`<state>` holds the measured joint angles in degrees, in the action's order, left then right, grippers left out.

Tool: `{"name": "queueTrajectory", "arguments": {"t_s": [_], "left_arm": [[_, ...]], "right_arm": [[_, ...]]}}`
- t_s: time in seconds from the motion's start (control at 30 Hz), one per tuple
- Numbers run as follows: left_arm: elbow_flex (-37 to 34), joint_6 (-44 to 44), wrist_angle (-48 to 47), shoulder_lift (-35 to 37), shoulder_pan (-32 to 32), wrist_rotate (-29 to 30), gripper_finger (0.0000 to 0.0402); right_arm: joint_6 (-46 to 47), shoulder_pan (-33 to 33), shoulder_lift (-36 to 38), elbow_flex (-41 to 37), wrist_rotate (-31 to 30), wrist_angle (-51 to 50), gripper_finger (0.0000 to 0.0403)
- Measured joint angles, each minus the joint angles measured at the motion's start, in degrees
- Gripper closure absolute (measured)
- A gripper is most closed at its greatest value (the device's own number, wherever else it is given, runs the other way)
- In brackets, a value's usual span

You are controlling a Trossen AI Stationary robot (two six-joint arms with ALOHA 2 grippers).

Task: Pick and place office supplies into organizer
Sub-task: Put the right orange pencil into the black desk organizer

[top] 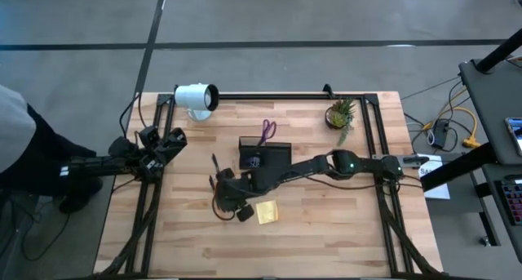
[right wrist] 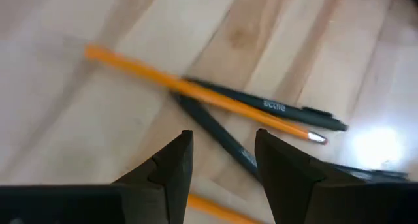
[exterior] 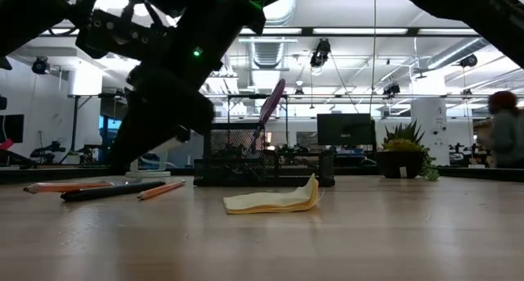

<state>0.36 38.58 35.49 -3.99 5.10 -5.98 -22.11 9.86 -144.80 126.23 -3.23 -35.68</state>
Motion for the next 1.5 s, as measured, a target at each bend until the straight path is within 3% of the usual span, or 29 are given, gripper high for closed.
{"name": "queueTrajectory", "arguments": {"t_s": [0.1, 0.3, 0.37, 0.43, 0.87, 1.23, 1.3, 1.4, 1.5], "left_arm": [[0.0, -0.01, 0.01, 0.0, 0.0, 0.0, 0.0292], [0.0, -0.01, 0.0, 0.0, 0.01, -0.01, 0.0292], [0.0, -0.01, 0.01, 0.0, 0.02, -0.02, 0.0292], [0.0, 0.0, -0.01, 0.0, 0.0, 0.0, 0.0292], [0.0, 0.01, 0.01, 0.0, 0.01, -0.03, 0.0292], [0.0, 0.0, 0.01, -0.01, 0.01, -0.02, 0.0292], [0.0, -0.01, 0.01, 0.0, 0.01, -0.02, 0.0292], [0.0, 0.0, 0.0, 0.0, 0.0, -0.02, 0.0292], [0.0, -0.01, -0.01, 0.0, 0.02, -0.02, 0.0292]], "right_arm": [[17.14, -1.54, -0.15, 0.0, 0.29, 0.59, 0.0252], [63.62, -4.28, -0.19, 0.0, 0.29, -0.46, 0.0252], [72.32, -4.56, -0.19, 0.0, 0.21, 0.17, 0.0252], [75.0, -4.58, -0.19, 0.0, -0.8, 0.75, 0.0253], [78.9, -3.47, -0.19, 0.0, -11.58, -12.83, 0.0287], [79.21, -1.16, -0.1, 0.0, -15.1, -12.28, 0.0248], [71.81, -0.36, -0.17, 0.0, -16.77, -10.69, 0.0239], [53.51, 1.64, -0.28, 0.0, -22.1, -9.5, 0.0229], [36.78, 2.89, -0.36, -0.11, -23.07, -8.55, 0.0224]]}}
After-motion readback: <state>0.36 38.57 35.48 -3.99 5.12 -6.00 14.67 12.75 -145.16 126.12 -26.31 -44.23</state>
